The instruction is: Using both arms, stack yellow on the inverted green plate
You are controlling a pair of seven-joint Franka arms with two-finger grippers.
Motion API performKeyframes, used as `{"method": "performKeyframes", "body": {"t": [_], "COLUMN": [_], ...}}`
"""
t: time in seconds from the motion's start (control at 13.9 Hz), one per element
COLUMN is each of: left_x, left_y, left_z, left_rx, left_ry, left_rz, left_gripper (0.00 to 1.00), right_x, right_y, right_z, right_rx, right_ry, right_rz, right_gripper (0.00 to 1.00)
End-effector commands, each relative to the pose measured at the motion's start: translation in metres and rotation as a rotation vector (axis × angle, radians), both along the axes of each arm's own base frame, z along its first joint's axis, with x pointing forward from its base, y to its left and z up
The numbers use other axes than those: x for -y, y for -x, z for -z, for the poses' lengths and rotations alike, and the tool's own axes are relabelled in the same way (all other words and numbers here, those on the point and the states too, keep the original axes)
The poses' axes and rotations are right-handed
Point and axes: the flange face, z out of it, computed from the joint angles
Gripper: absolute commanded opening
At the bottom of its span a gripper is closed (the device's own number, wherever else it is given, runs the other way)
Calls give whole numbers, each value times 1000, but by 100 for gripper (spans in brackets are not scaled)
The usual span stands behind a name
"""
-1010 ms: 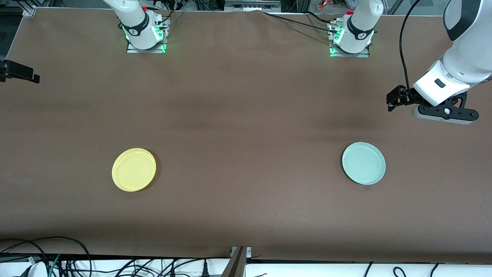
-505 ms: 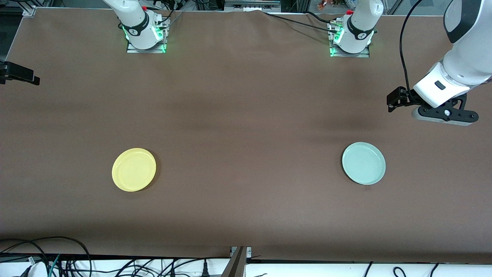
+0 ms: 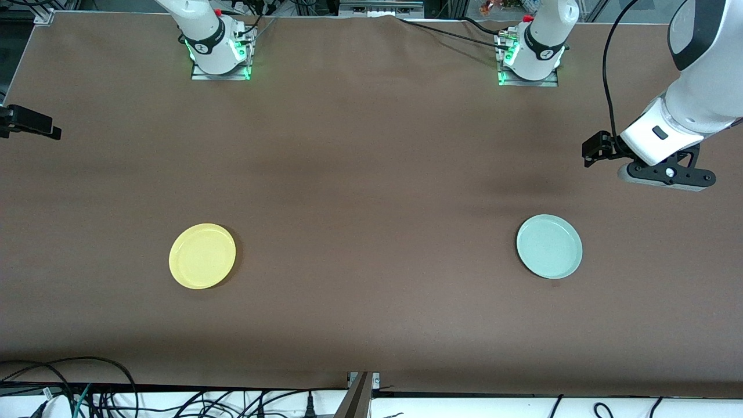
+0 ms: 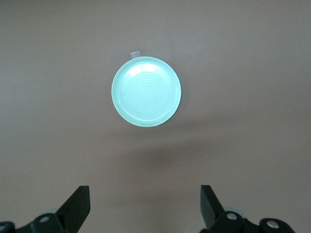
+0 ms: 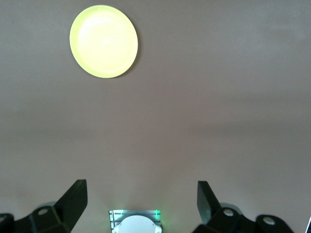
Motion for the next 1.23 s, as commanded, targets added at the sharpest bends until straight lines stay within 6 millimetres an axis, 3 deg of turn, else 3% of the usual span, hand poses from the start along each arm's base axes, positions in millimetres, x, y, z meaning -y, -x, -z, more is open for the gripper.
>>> {"method": "performKeyframes", "body": {"t": [0.0,0.29,0.43,0.72,0.79,0.94,1.15], "left_x": [-2,-14,-16,-24,-33,-38,-77], "left_y": [-6,-9,-14,-53,-65,-83,-102], "left_z": [3,15,34,108,141,183,237], "left_rx": [-25,-60,-94,-85,-91,-54,-3], "left_ry": [20,15,7,11,10,16,-8], "left_rz": [1,-20,-10,9,18,43,262], "left_gripper": [100,100,100,100,100,100,100], "right_x": [-3,-3,-3,-3,-3,-3,-4], "right_y": [-6,-9,-9,-9,-9,-9,-10], "right_z": [-2,0,0,-1,-1,0,0], "right_rx": [16,24,25,27,27,25,27], "right_ry": [-13,-11,-11,-13,-11,-13,-11], "right_rz": [16,16,16,14,16,16,14], "right_gripper": [100,100,100,100,100,100,100]}}
